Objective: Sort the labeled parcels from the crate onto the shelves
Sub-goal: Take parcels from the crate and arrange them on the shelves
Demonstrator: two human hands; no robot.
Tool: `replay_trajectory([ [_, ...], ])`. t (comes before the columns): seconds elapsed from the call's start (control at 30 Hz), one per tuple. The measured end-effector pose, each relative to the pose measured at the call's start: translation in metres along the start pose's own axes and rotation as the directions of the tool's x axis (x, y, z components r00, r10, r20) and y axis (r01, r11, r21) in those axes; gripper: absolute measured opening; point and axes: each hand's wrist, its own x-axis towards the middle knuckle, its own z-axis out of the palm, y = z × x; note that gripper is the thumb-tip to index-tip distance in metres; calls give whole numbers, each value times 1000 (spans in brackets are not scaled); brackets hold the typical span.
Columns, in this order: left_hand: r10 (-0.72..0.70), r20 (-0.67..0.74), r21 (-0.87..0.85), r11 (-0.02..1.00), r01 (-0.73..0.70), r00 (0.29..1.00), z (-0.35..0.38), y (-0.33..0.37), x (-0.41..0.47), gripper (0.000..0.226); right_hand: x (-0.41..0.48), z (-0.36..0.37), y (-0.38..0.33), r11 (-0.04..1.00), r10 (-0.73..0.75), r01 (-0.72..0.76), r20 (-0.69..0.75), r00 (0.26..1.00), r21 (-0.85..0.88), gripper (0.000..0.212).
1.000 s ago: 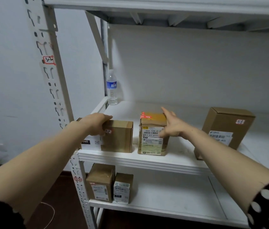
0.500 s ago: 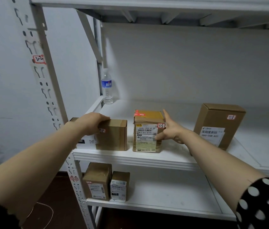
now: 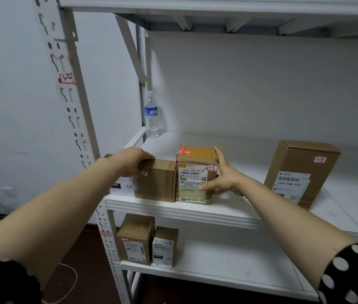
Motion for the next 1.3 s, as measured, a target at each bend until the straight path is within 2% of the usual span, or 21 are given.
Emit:
replay_trajectory([
  [0.2, -17, 6, -3, 1000, 17, 1000, 7, -3, 4, 61, -2, -5, 0, 998, -17, 17, -5, 1000, 63, 119],
  [0.43, -48, 6, -21, 999, 48, 999, 11, 7, -1, 85, -10, -7, 3, 999, 2, 0, -44, 999, 51, 135],
  [0.57, -58, -73, -56, 997, 54, 996, 11, 29, -15, 88, -21, -6, 15, 998, 22, -16, -96, 995, 65, 141],
  [0.7, -48, -235, -109, 994, 23, 971, 20, 55, -36, 82, -46, -1, 28, 996, 24, -8, -163, 986, 93, 138],
  [0.83, 112, -368, -105, 981, -161, 923, 28, 93, -61, 72, -96, 3, 38, 990, 55, -24, -225, 973, 137, 125],
  [0.97, 330, -386, -82, 918, -389, 861, 45, 136, -84, 60, -164, 10, 57, 986, 129, -82, -357, 925, 144, 104],
  [1.07, 487, -319, -111, 833, -542, 813, 68, 172, -107, 54, -231, 24, 81, 968, 239, -172, -460, 855, 184, 82],
  [1.2, 650, -160, -145, 729, -669, 743, 108, 234, -154, 52, -337, 57, 127, 910, 415, -343, -507, 755, 234, 59],
  [1.3, 768, -79, -161, 619, -769, 635, 124, 300, -200, 52, -428, 74, 158, 848, 530, -420, -543, 651, 323, 51],
])
